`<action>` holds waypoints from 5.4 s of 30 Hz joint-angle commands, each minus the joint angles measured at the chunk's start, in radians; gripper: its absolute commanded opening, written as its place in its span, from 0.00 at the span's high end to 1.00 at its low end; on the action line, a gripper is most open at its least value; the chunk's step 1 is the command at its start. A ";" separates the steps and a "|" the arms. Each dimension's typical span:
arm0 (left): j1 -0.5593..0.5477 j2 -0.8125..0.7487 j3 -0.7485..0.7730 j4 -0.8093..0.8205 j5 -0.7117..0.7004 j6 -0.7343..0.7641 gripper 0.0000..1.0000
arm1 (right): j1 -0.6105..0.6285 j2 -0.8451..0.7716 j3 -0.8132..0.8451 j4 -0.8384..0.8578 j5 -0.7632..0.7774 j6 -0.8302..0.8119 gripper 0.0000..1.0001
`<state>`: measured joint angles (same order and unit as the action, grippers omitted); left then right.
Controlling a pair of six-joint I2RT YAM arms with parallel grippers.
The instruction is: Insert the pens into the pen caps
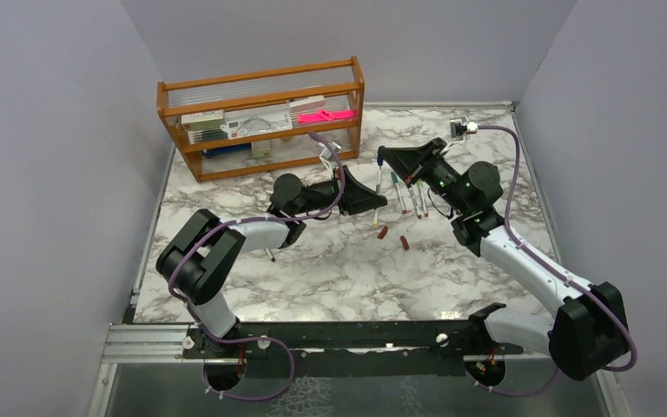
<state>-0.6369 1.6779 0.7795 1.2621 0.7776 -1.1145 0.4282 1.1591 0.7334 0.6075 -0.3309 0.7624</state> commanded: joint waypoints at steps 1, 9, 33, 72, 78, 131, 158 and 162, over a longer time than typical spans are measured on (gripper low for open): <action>-0.004 -0.021 0.024 0.019 0.006 0.013 1.00 | -0.002 -0.019 -0.009 0.035 -0.025 -0.005 0.99; -0.004 -0.026 0.024 0.020 -0.001 0.015 1.00 | -0.002 -0.024 -0.015 0.034 -0.026 -0.008 0.99; -0.004 -0.019 0.055 0.020 -0.027 0.027 1.00 | -0.002 -0.054 -0.069 0.022 -0.026 -0.002 0.99; 0.000 0.063 0.232 -0.099 0.115 0.157 1.00 | -0.002 -0.267 -0.017 -0.312 0.036 -0.235 0.57; 0.000 0.073 0.247 -0.145 0.177 0.208 1.00 | -0.002 -0.257 0.021 -0.354 0.044 -0.263 0.50; 0.013 0.077 0.661 -0.266 0.216 0.284 1.00 | -0.002 -0.162 -0.021 -0.559 -0.187 -0.298 0.99; -0.074 0.207 0.453 -1.032 -0.714 0.649 1.00 | -0.002 -0.368 0.113 -0.726 0.511 -0.280 0.34; -0.123 0.323 0.619 -1.224 -0.889 0.606 1.00 | -0.002 -0.377 0.074 -0.724 0.490 -0.256 0.35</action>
<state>-0.7094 1.9167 1.2720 0.3233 0.2028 -0.5129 0.4244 0.7856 0.8463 -0.0605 0.1375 0.4896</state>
